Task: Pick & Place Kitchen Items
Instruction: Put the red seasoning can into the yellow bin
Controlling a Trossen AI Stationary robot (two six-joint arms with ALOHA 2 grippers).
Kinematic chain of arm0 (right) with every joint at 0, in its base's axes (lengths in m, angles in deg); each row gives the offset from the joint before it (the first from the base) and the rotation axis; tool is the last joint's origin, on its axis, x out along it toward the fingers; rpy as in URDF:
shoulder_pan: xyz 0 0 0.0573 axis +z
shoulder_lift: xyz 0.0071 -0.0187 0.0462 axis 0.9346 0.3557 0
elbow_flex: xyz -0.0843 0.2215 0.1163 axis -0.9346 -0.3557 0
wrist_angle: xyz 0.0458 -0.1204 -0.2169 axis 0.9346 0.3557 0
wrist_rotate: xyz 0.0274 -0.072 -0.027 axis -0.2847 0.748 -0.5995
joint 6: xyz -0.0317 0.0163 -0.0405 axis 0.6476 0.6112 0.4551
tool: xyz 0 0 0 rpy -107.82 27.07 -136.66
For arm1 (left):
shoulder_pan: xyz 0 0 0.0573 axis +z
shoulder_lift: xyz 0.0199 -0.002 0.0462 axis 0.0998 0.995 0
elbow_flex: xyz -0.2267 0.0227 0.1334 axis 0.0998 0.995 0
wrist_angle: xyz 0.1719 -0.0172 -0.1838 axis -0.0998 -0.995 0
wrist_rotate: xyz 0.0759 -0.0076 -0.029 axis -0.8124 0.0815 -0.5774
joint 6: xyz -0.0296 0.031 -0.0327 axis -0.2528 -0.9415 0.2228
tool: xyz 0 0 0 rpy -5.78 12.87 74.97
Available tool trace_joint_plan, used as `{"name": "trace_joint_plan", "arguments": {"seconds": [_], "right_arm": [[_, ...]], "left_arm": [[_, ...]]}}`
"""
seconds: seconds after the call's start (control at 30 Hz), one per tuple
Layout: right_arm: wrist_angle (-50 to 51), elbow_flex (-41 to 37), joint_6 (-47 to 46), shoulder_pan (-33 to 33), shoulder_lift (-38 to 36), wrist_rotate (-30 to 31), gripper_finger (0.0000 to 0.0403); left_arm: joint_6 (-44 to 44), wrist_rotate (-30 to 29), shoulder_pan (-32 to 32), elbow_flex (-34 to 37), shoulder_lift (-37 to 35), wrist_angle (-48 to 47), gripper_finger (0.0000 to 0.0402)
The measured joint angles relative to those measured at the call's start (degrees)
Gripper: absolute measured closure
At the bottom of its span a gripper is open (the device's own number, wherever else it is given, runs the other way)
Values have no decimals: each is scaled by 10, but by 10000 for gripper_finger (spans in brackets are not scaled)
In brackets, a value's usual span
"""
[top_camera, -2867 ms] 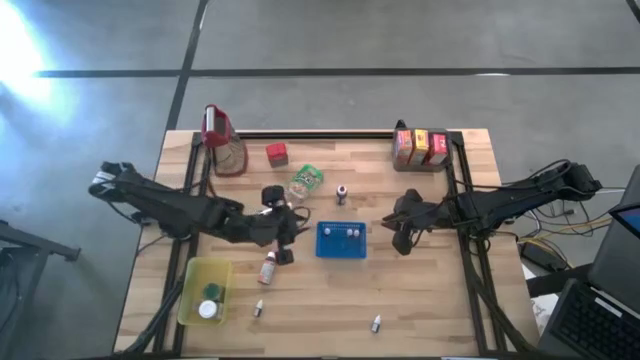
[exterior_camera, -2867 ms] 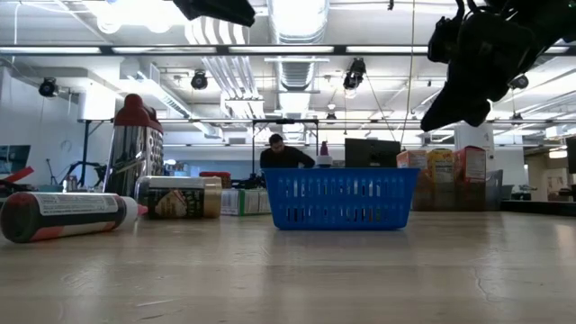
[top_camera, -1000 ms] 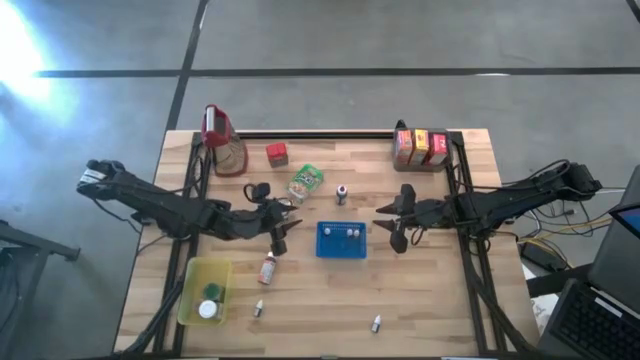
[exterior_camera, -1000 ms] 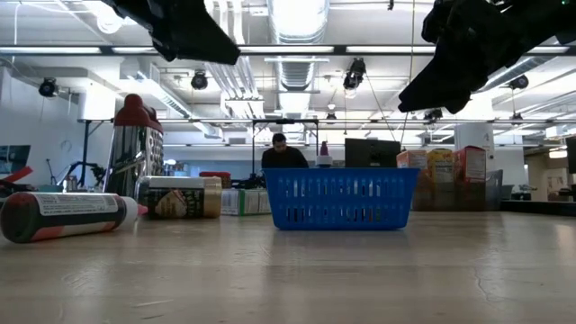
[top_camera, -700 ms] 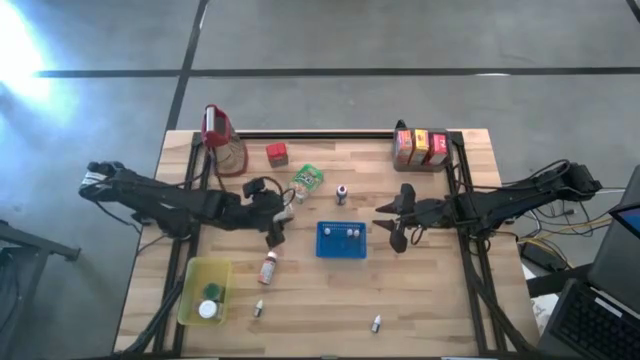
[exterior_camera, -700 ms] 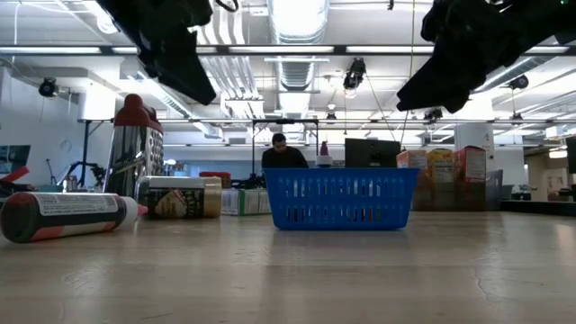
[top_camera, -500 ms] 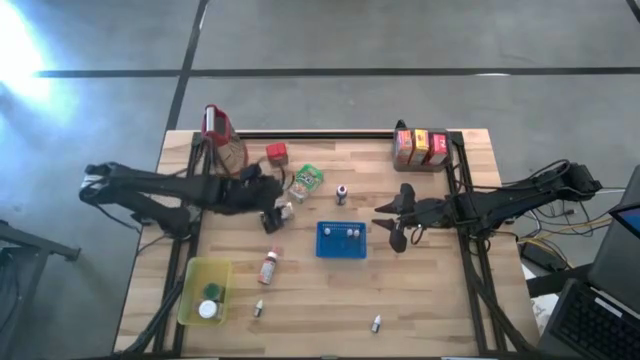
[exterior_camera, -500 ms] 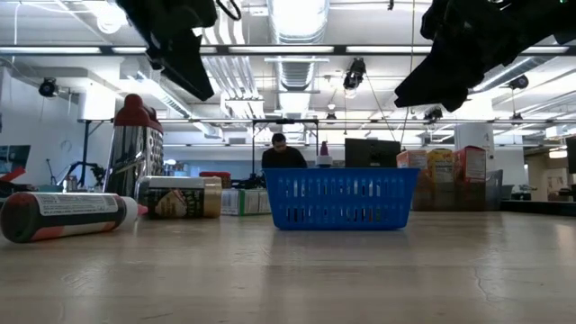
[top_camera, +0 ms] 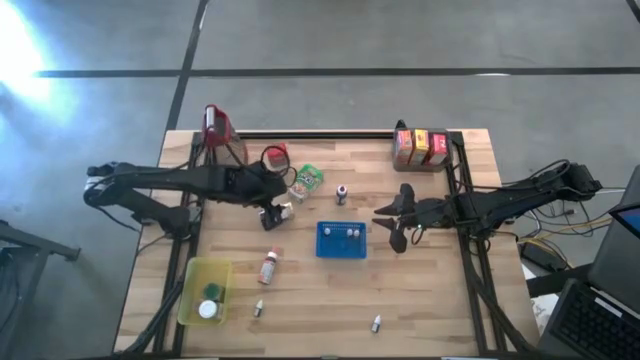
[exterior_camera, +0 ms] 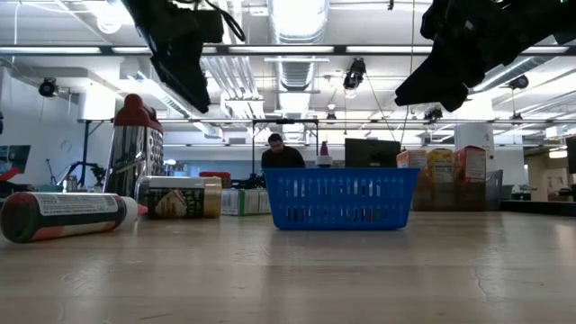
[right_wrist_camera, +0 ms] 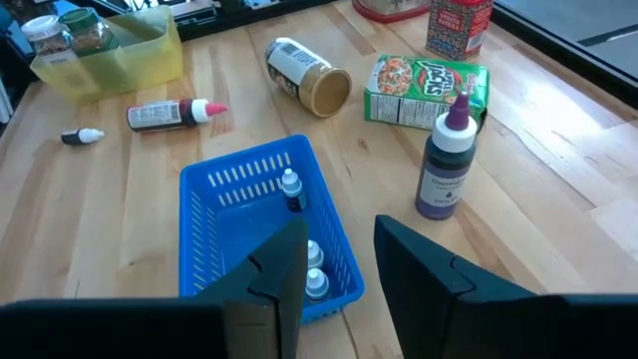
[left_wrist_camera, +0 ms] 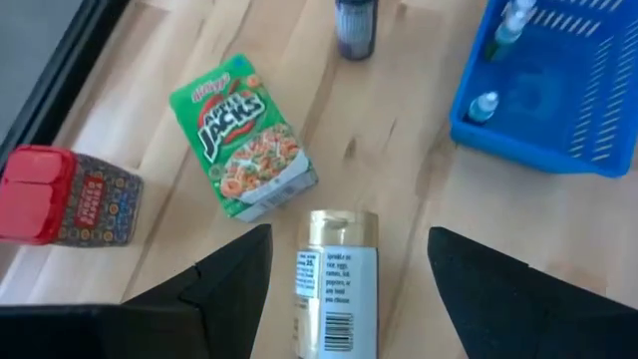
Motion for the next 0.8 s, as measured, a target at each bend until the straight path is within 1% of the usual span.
{"name": "trace_joint_plan", "arguments": {"seconds": [0.17, 0.3, 0.4, 0.63, 0.8], "right_arm": [[0, 0, -1, 0, 0, 0, 303], [0, 0, -1, 0, 0, 0, 311], [0, 0, -1, 0, 0, 0, 316], [-1, 0, 0, 0, 0, 0, 317], [6, 0, 1, 0, 0, 0, 302]], "left_arm": [[-22, -1, 0, 0, 49, -2, 128], [-44, -2, 18, -27, 80, -27, 128], [-69, -5, 54, -69, 102, -52, 129], [-146, -1, 164, -186, 184, -165, 129], [-210, 6, 228, -240, 234, -187, 129]]}}
